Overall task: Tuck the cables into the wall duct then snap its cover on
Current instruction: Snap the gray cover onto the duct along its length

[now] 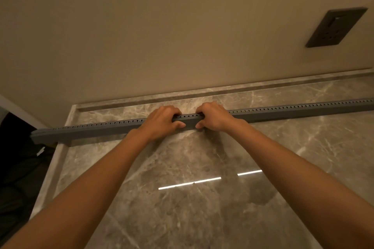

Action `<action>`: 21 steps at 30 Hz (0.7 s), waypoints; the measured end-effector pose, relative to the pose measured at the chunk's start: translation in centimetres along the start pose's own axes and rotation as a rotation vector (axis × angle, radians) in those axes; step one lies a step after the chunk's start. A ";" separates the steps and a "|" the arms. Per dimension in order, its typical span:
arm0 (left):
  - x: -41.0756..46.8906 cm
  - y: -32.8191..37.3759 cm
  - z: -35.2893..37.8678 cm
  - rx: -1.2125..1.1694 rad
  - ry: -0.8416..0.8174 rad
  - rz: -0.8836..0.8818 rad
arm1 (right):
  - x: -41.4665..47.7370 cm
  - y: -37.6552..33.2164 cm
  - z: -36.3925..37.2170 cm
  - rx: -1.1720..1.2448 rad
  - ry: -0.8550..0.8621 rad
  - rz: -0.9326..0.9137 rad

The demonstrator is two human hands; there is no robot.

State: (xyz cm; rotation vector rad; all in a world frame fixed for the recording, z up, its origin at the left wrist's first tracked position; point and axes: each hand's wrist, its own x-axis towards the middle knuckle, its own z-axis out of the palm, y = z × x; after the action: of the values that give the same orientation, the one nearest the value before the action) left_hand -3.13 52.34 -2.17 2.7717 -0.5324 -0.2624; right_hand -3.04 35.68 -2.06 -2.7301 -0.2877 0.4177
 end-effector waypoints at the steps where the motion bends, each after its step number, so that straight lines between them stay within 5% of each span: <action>1: -0.4 -0.8 -0.5 0.008 -0.015 0.001 | 0.0 -0.7 0.2 -0.008 -0.004 -0.011; 10: -3.7 -5.2 -1.8 0.072 0.010 -0.098 | 1.1 -6.5 2.0 0.006 -0.070 -0.096; 21: -3.4 -3.9 -0.9 0.172 0.101 -0.128 | 1.3 -6.3 2.6 -0.101 0.042 -0.184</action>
State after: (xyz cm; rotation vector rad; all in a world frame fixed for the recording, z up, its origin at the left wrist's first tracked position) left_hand -4.78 57.38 -2.24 2.9720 -0.3680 -0.1076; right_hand -3.57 42.59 -2.31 -2.7743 -0.5571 0.3027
